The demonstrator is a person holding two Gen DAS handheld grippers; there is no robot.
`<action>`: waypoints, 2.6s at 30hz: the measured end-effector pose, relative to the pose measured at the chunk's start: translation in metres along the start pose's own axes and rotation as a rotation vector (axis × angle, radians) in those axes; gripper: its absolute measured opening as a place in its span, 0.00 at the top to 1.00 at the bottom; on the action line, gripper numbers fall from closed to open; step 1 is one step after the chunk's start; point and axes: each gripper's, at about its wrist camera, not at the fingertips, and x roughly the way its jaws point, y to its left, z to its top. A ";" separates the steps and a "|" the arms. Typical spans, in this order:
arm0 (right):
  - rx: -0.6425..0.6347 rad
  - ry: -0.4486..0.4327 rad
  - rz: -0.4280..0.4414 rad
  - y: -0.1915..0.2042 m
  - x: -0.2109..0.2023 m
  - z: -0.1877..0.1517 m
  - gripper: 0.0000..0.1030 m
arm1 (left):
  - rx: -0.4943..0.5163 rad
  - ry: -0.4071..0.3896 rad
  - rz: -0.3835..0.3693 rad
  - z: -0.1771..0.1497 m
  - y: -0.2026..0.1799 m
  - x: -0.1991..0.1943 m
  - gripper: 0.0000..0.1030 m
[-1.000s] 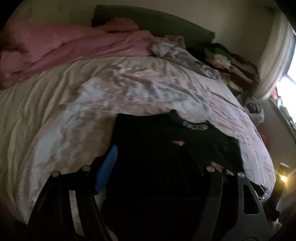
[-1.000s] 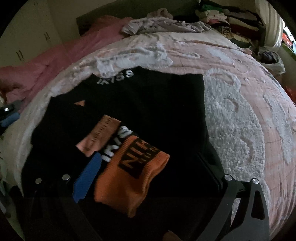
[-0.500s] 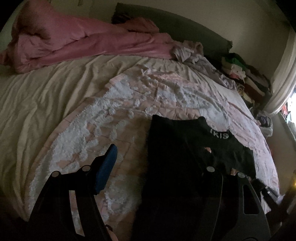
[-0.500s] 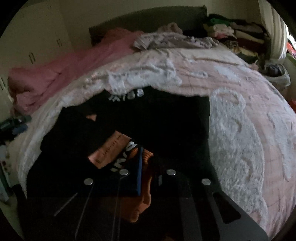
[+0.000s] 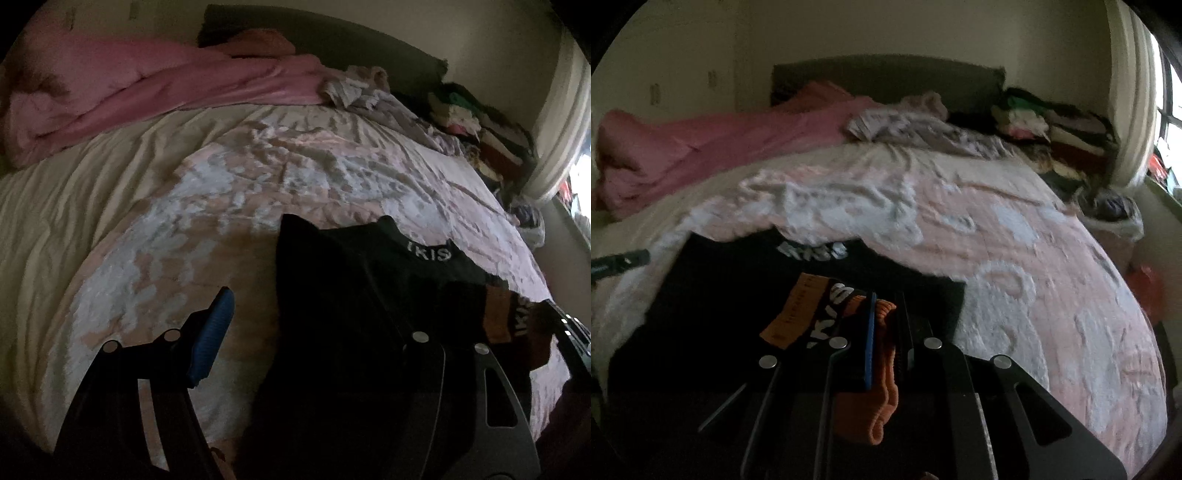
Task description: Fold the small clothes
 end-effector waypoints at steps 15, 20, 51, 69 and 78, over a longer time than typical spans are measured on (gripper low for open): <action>0.028 0.046 -0.112 -0.010 0.001 -0.012 0.56 | 0.206 0.133 0.050 -0.022 -0.052 0.056 0.40; 0.044 0.036 -0.061 -0.006 -0.006 -0.012 0.51 | 0.223 0.147 0.045 -0.033 -0.049 0.059 0.40; -0.061 0.209 0.020 0.046 0.034 -0.042 0.40 | 0.200 0.150 -0.013 -0.041 -0.039 0.052 0.40; 0.024 0.133 0.089 0.043 0.008 -0.028 0.08 | 0.203 0.151 -0.015 -0.041 -0.039 0.046 0.40; 0.045 0.117 0.097 0.042 0.001 -0.025 0.05 | 0.210 0.147 -0.018 -0.041 -0.041 0.034 0.26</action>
